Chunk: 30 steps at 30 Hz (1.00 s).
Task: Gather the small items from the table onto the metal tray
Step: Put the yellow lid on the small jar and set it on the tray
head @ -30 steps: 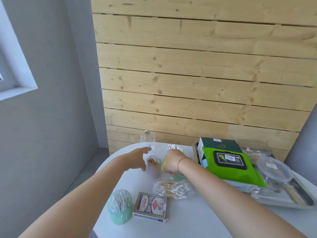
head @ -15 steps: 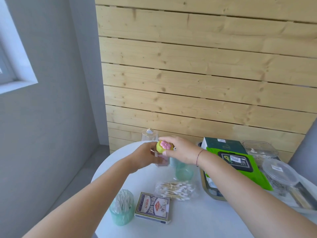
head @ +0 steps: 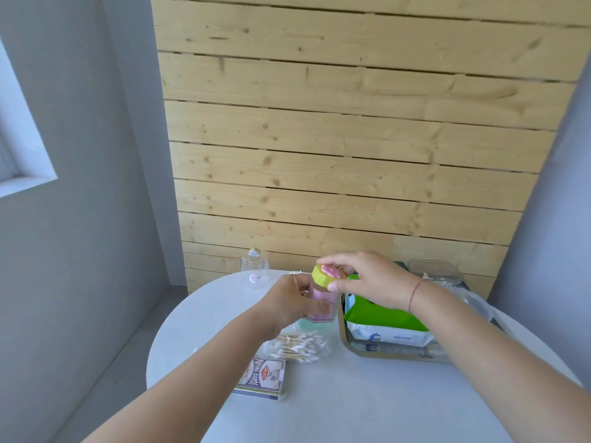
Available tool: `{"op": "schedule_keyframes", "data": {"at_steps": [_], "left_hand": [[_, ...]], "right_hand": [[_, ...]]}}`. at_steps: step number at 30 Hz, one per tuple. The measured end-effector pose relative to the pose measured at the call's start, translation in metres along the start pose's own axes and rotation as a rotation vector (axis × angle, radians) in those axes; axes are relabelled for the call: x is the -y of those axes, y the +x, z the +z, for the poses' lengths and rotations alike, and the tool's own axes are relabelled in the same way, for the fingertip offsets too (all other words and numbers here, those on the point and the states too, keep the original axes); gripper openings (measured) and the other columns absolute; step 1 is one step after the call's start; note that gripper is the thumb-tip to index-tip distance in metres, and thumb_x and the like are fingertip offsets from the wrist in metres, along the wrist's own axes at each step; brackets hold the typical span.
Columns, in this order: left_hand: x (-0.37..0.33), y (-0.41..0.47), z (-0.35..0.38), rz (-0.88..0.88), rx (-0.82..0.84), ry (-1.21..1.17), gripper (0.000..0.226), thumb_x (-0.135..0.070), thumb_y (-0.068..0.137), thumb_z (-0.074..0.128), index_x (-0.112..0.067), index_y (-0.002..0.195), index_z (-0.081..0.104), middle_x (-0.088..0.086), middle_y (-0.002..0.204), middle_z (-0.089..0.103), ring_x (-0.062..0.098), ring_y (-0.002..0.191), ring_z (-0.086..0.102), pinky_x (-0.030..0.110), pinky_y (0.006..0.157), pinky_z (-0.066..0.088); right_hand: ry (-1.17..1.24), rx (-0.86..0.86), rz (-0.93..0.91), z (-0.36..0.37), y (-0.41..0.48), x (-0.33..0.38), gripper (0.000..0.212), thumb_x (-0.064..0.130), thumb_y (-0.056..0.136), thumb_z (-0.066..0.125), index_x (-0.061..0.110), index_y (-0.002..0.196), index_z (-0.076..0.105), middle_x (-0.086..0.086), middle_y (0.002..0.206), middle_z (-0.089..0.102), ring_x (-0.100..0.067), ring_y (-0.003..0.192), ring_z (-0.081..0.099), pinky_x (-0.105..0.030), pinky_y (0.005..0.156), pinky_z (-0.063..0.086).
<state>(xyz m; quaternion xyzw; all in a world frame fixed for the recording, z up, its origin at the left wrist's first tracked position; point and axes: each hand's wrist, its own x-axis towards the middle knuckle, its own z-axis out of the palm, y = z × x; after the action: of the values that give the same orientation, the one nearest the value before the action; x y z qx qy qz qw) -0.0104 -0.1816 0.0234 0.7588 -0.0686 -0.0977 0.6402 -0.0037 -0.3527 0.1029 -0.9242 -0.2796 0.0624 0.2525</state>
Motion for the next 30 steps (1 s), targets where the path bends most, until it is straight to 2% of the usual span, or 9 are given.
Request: {"op": "schedule_keyframes", "data": {"at_steps": [3,7,11,14,16,18,21,25,30], "left_hand": [[-0.005,-0.002,0.014,0.015,0.017,0.052,0.023,-0.001,0.073,0.075,-0.016,0.090,0.070,-0.005,0.072,0.067,0.003,0.062,0.060,0.014,0.061,0.048],[-0.011,-0.003,0.028,0.014,-0.006,0.106,0.034,-0.007,0.066,0.078,-0.005,0.098,0.069,0.006,0.082,0.068,0.016,0.073,0.060,0.032,0.077,0.052],[-0.013,-0.003,0.042,-0.010,-0.008,0.088,0.041,-0.010,0.060,0.077,-0.001,0.099,0.068,0.009,0.082,0.066,0.021,0.074,0.060,0.034,0.073,0.053],[-0.013,-0.004,0.051,-0.020,0.004,0.144,0.038,-0.017,0.058,0.077,-0.003,0.092,0.070,0.006,0.079,0.064,0.019,0.072,0.056,0.033,0.072,0.051],[-0.012,-0.006,0.055,-0.031,0.039,0.149,0.023,-0.011,0.064,0.079,-0.008,0.084,0.070,0.004,0.075,0.063,0.017,0.070,0.056,0.028,0.070,0.051],[-0.014,-0.007,0.056,-0.016,0.071,0.147,0.017,-0.005,0.070,0.077,-0.017,0.081,0.069,0.002,0.076,0.064,0.014,0.070,0.057,0.021,0.067,0.051],[-0.017,-0.004,0.054,-0.017,0.080,0.146,0.020,-0.005,0.070,0.076,-0.014,0.088,0.070,0.005,0.084,0.065,0.016,0.077,0.058,0.026,0.075,0.050],[-0.016,-0.005,0.056,-0.038,0.100,0.141,0.030,-0.001,0.070,0.076,0.001,0.098,0.067,0.007,0.086,0.063,0.018,0.079,0.056,0.027,0.075,0.048],[-0.013,-0.004,0.061,-0.009,0.068,0.040,0.031,0.000,0.073,0.075,-0.002,0.103,0.069,0.009,0.091,0.069,0.018,0.081,0.061,0.031,0.080,0.053]], "right_hand": [[-0.010,0.000,0.018,-0.006,-0.013,-0.007,0.046,0.026,0.085,0.066,0.032,0.130,0.054,0.005,0.120,0.064,-0.015,0.104,0.058,-0.017,0.079,0.041],[-0.013,0.028,0.042,-0.015,-0.023,-0.011,0.052,0.023,0.082,0.070,0.031,0.130,0.054,0.007,0.122,0.064,-0.011,0.105,0.059,-0.021,0.088,0.042],[-0.045,0.060,0.057,-0.021,-0.033,-0.016,0.052,0.023,0.082,0.070,0.034,0.129,0.054,0.010,0.123,0.062,-0.009,0.102,0.058,-0.022,0.088,0.043],[-0.034,0.080,0.060,-0.020,-0.039,-0.024,0.050,0.022,0.082,0.069,0.034,0.129,0.055,0.013,0.114,0.063,-0.007,0.100,0.060,-0.013,0.078,0.042],[0.015,0.103,0.072,-0.020,-0.044,-0.029,0.050,0.022,0.082,0.070,0.032,0.128,0.056,0.016,0.114,0.063,-0.008,0.104,0.063,-0.010,0.081,0.042],[0.133,0.098,0.089,-0.021,-0.045,-0.037,0.047,0.018,0.081,0.071,0.030,0.125,0.058,0.012,0.120,0.065,-0.013,0.105,0.066,-0.023,0.092,0.051],[0.260,0.074,0.095,-0.022,-0.046,-0.045,0.042,0.016,0.081,0.071,0.029,0.120,0.061,0.007,0.115,0.067,-0.025,0.099,0.070,-0.042,0.092,0.054],[0.281,0.092,0.066,-0.023,-0.046,-0.047,0.042,0.009,0.079,0.072,0.028,0.115,0.063,0.011,0.103,0.067,-0.021,0.093,0.071,-0.038,0.090,0.055],[0.295,0.053,0.062,-0.020,-0.041,-0.044,0.036,0.017,0.077,0.075,0.025,0.111,0.066,0.005,0.108,0.068,-0.025,0.099,0.069,-0.040,0.088,0.056]]}}
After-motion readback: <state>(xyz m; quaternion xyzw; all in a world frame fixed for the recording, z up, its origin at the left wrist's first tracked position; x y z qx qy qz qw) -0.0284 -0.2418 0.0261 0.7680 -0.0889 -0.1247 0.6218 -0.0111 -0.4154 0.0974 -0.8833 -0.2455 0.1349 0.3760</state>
